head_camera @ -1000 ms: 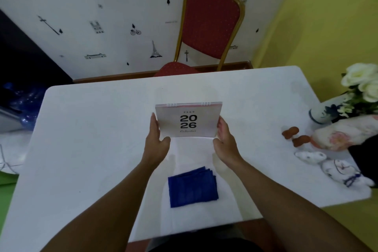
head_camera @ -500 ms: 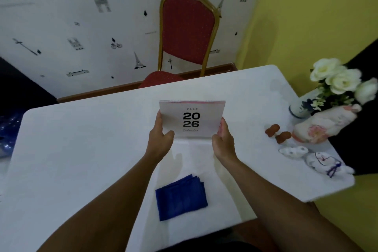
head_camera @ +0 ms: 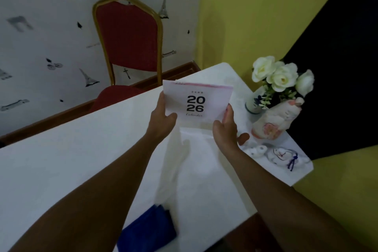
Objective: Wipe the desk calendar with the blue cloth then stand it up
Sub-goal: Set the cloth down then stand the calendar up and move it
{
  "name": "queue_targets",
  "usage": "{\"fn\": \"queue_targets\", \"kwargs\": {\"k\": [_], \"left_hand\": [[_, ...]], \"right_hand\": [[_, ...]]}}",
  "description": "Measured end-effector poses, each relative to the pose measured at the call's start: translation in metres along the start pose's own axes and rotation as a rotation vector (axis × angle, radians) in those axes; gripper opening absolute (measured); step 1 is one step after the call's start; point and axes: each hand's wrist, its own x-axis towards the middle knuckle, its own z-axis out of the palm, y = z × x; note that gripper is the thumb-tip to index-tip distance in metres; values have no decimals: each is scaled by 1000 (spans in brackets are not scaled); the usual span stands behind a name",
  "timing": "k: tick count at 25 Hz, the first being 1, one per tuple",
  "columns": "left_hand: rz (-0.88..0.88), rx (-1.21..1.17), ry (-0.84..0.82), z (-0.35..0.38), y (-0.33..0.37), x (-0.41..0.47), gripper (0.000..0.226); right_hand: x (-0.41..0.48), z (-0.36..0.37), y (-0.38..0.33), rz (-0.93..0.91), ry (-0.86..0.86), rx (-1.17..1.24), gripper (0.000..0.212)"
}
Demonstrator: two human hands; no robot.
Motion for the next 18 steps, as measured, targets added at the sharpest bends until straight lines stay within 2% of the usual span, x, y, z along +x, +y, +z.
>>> {"fn": "queue_targets", "kwargs": {"k": [3,10,18], "left_hand": [[9,4,-41,28,10,29,83],[-14,6,-130,74,8,62,84],[9,112,-145,86,-7,62,85]], "right_hand": [[20,-18,-1,47,93,-86,80],[47,-38,22,79,92,13,89],[56,-41,45,77,146,-62,80]]}}
